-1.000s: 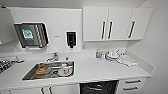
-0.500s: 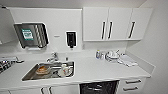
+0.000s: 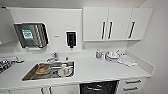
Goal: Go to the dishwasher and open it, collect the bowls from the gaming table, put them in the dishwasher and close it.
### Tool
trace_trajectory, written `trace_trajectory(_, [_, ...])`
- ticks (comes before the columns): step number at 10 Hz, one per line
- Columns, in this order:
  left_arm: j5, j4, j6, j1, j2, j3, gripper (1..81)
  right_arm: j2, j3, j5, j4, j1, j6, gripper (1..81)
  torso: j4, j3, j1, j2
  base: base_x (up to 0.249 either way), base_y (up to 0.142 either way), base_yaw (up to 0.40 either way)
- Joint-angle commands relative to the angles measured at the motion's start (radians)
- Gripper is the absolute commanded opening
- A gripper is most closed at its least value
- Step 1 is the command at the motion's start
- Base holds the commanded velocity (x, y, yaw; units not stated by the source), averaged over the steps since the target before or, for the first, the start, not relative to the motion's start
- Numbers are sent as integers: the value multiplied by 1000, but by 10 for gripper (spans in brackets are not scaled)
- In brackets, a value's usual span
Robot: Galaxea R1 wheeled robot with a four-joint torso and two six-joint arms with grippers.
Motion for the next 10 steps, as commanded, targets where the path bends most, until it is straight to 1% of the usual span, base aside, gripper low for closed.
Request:
trace_trajectory(1, [24,1,-3,-80,-226,272,10,-12,17,-41,-4,46,-1,10,0,-55,0,0,0,0,0])
trace_trajectory(2, [24,1,-3,-91,-260,320,10,-14,16,-41,-4,48,-1,10,0,-102,0,0,0,0,0])
trace_trajectory(3, [24,1,-3,-100,-294,363,10,-16,16,-41,-3,49,-1,10,0,-124,-1,0,0,0,0])
trace_trajectory(5, [26,-2,-3,-132,-369,453,10,-22,19,-41,-3,51,-1,10,0,-189,0,0,0,0,0])
trace_trajectory(7, [33,-4,-4,-188,-452,569,10,-22,20,-41,-3,51,1,10,0,-261,0,0,0,0,0])
trace_trajectory(10, [52,-9,-12,-290,-539,696,10,-22,22,-41,-3,54,1,10,0,-366,1,1,0,0,0])
